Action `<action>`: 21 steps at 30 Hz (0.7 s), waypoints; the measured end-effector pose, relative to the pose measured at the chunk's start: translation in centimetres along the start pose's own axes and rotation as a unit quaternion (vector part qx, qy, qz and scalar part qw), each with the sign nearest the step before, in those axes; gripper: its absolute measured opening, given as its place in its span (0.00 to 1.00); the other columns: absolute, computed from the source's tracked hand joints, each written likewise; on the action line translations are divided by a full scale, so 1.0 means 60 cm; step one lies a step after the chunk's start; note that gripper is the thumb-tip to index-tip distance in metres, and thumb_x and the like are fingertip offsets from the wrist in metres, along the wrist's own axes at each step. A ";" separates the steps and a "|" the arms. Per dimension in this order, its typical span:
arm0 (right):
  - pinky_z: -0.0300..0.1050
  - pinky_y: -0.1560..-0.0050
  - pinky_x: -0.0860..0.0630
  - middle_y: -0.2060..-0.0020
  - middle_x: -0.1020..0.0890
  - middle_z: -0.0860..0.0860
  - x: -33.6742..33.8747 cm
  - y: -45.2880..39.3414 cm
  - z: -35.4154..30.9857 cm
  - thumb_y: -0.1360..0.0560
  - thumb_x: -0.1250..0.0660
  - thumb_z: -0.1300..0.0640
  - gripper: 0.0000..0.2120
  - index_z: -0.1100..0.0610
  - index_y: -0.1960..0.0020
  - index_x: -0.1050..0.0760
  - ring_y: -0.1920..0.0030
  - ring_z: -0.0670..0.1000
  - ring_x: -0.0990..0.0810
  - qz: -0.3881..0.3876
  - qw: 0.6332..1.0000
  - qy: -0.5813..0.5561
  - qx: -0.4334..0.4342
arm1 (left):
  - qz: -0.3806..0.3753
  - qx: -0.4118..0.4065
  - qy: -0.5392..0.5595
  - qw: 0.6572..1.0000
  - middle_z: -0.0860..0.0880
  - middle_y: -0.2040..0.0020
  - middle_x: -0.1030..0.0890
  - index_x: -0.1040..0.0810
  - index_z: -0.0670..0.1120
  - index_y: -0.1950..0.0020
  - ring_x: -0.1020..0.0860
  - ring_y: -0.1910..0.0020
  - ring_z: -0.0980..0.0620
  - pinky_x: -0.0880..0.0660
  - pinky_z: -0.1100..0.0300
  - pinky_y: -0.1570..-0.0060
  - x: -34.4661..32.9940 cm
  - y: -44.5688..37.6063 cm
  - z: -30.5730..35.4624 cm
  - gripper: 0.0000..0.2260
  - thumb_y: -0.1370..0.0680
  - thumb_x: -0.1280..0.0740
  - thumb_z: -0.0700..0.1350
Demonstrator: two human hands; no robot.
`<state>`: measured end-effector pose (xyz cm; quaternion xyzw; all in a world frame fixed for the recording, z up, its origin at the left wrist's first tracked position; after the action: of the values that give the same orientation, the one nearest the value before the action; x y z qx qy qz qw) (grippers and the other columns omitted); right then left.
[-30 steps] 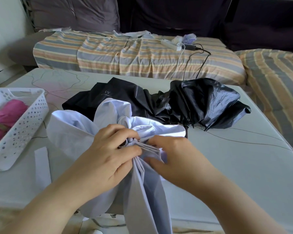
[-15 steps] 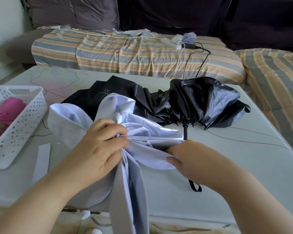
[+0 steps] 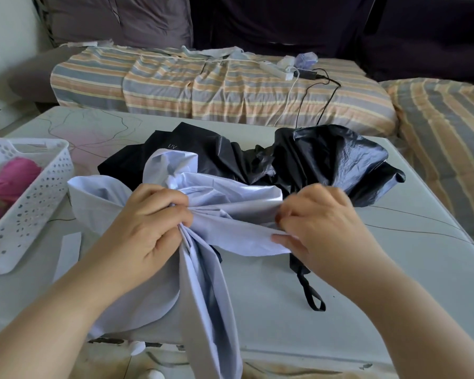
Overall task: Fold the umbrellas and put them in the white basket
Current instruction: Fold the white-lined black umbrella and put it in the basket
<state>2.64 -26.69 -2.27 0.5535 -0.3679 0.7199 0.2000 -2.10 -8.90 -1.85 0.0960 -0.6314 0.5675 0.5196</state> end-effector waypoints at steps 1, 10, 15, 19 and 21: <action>0.46 0.50 0.37 0.57 0.22 0.47 -0.001 0.005 0.016 0.29 0.43 0.44 0.17 0.51 0.65 0.21 0.52 0.54 0.29 0.014 1.000 -0.007 -0.020 | 0.001 0.002 0.000 1.000 0.54 0.49 0.27 0.29 0.49 0.54 0.31 0.51 0.50 0.39 0.69 0.42 0.001 0.001 -0.003 0.08 0.24 0.45 0.39; 0.32 0.61 0.32 0.62 0.27 0.34 -0.036 0.015 0.024 0.26 0.33 0.50 0.09 0.47 0.65 0.28 0.61 0.39 0.27 -0.044 0.956 -0.288 -0.038 | -0.006 0.005 0.010 1.000 0.54 0.43 0.23 0.28 0.49 0.53 0.32 0.48 0.51 0.39 0.70 0.40 -0.004 0.000 0.002 0.08 0.24 0.45 0.40; 0.32 0.69 0.35 0.74 0.30 0.42 -0.027 0.016 0.059 0.25 0.31 0.59 0.07 0.55 0.62 0.22 0.69 0.40 0.30 -0.007 0.959 -0.275 -0.073 | -0.009 -0.007 0.003 1.000 0.56 0.47 0.26 0.30 0.50 0.54 0.31 0.51 0.50 0.38 0.71 0.42 -0.008 -0.004 0.005 0.07 0.25 0.45 0.40; 0.38 0.66 0.32 0.71 0.27 0.47 -0.009 0.023 0.075 0.25 0.32 0.54 0.07 0.46 0.52 0.29 0.69 0.46 0.30 0.007 0.947 -0.303 -0.103 | -0.004 0.002 0.002 1.000 0.56 0.48 0.28 0.30 0.50 0.53 0.32 0.51 0.49 0.39 0.71 0.43 -0.002 -0.003 -0.002 0.07 0.24 0.46 0.40; 0.41 0.64 0.31 0.72 0.25 0.48 -0.016 0.025 0.092 0.26 0.32 0.50 0.08 0.43 0.53 0.31 0.69 0.49 0.29 -0.026 0.950 -0.278 -0.137 | -0.006 -0.001 0.001 1.000 0.56 0.48 0.28 0.29 0.50 0.53 0.32 0.51 0.49 0.39 0.71 0.43 -0.002 -0.003 0.001 0.08 0.24 0.46 0.40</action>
<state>5.46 -31.69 -3.03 0.7086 -0.4896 0.4741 0.1827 -1.91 -9.07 -1.83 0.0981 -0.6310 0.5639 0.5237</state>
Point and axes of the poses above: each hand's wrist, its own y-axis away from the middle knuckle, its own x-axis out of the back of the hand, z = x × y, the point moved 9 cm from there along -y, towards the middle knuckle
